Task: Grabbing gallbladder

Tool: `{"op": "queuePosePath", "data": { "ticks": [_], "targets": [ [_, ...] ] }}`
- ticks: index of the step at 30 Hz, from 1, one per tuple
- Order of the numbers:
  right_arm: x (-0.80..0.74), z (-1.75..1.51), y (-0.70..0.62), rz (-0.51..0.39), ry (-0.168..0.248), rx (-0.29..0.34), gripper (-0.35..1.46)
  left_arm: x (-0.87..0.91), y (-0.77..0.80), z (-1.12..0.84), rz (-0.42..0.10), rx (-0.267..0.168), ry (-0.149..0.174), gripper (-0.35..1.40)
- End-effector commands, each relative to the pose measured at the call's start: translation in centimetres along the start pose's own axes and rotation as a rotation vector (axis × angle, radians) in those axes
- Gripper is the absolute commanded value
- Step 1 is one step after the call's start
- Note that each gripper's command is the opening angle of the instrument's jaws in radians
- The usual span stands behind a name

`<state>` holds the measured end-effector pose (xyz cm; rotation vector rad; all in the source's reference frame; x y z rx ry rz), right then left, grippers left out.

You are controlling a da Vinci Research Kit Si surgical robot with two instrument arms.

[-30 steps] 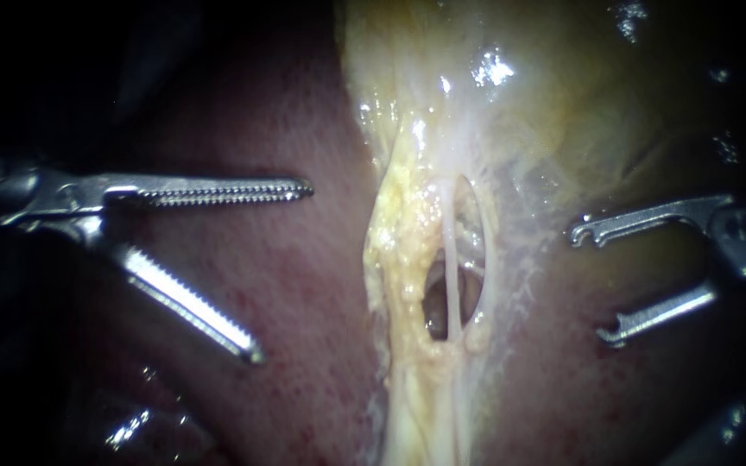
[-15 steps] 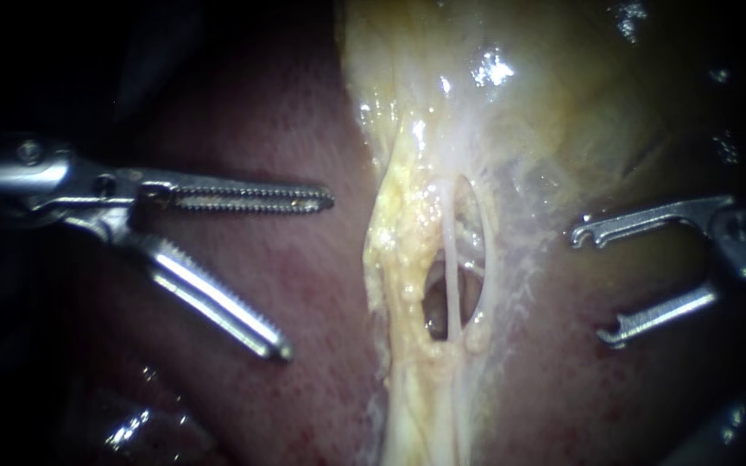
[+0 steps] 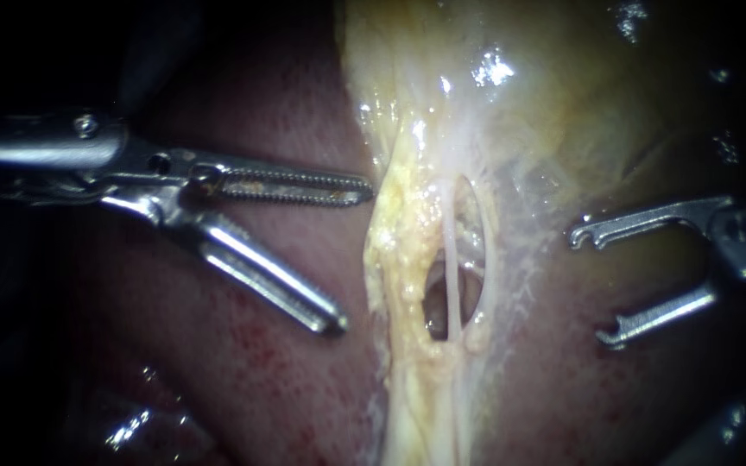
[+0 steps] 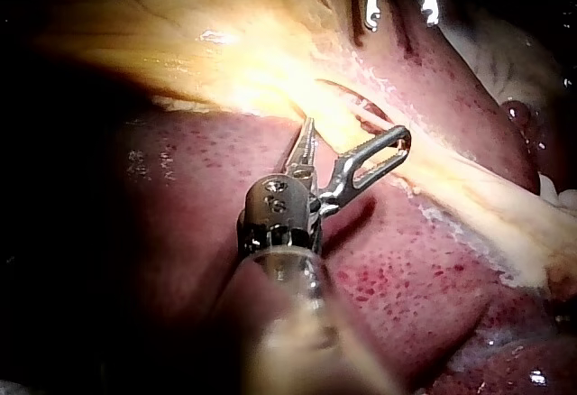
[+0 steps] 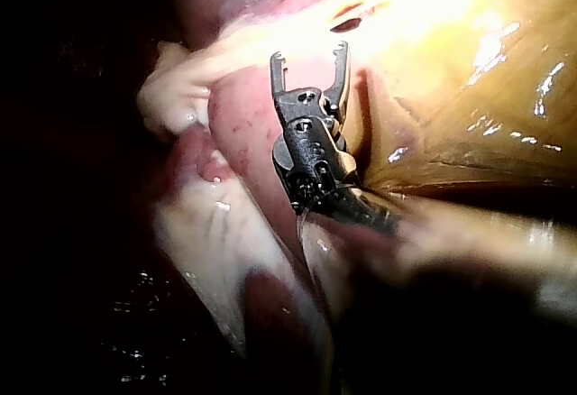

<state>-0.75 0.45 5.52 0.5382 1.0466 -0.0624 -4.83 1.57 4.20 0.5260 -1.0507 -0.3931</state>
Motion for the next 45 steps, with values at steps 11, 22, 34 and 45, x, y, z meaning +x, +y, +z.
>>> {"op": "queuePosePath", "data": {
  "ticks": [11,22,34,45],
  "targets": [
    [0.0,0.0,0.0,0.0,0.0,0.0,0.53,-0.03,0.08,0.09,-0.104,-0.012,0.006,0.42],
    [0.0,0.0,0.0,0.006,0.0,0.0,0.53,0.01,0.25,0.04,-0.203,-0.055,0.017,0.14],
    [-0.01,0.0,0.0,0.005,0.0,0.0,0.53,0.09,0.36,-0.01,-0.238,-0.08,0.028,-0.35],
    [0.0,0.0,0.0,0.005,0.0,0.0,0.53,0.11,0.33,-0.07,-0.25,-0.082,0.03,-0.35]
  ]
}}
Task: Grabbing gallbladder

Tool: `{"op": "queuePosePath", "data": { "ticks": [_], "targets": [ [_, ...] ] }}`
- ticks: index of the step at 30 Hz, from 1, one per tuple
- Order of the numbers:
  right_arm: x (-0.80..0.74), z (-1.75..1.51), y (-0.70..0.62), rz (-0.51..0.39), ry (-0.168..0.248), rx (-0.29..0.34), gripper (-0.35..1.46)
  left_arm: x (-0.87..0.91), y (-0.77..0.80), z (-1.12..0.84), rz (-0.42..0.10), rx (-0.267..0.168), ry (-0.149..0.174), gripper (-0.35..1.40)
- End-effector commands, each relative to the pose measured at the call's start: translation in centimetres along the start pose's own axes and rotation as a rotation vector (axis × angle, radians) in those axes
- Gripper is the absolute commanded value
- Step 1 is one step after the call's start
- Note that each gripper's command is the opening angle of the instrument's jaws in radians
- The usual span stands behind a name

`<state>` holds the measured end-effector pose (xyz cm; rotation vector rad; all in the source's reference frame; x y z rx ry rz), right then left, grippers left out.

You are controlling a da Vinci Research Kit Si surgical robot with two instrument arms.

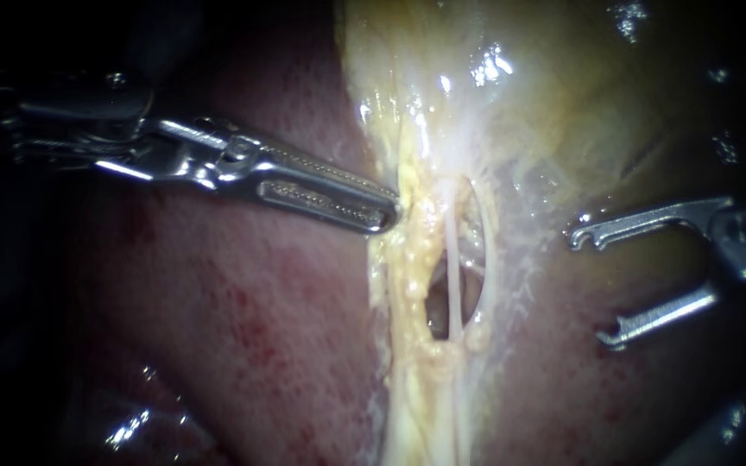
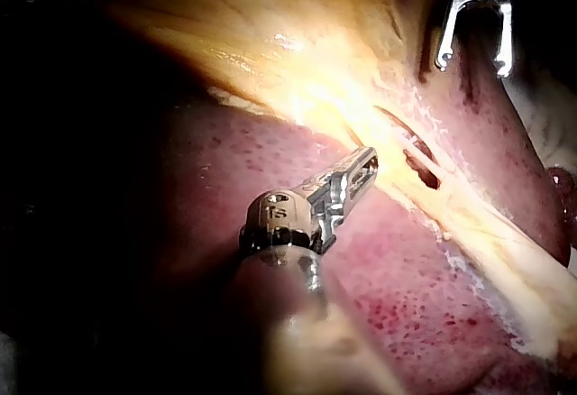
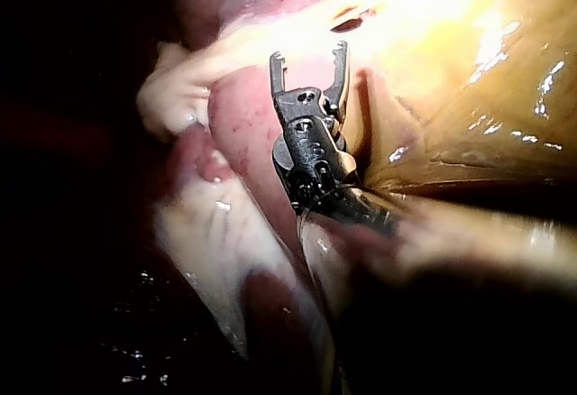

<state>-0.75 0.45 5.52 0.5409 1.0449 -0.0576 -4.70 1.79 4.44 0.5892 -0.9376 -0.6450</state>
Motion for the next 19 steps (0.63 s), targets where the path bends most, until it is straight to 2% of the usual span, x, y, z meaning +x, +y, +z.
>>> {"op": "queuePosePath", "data": {
  "ticks": [1,19],
  "targets": [
    [0.0,0.0,0.0,0.0,0.0,0.0,0.53,0.0,-0.01,-0.01,0.0,0.001,-0.001,-0.35],
    [0.0,0.0,0.0,0.0,0.0,0.0,0.53,-0.01,-0.03,-0.02,-0.007,-0.001,-0.001,-0.35]
  ]
}}
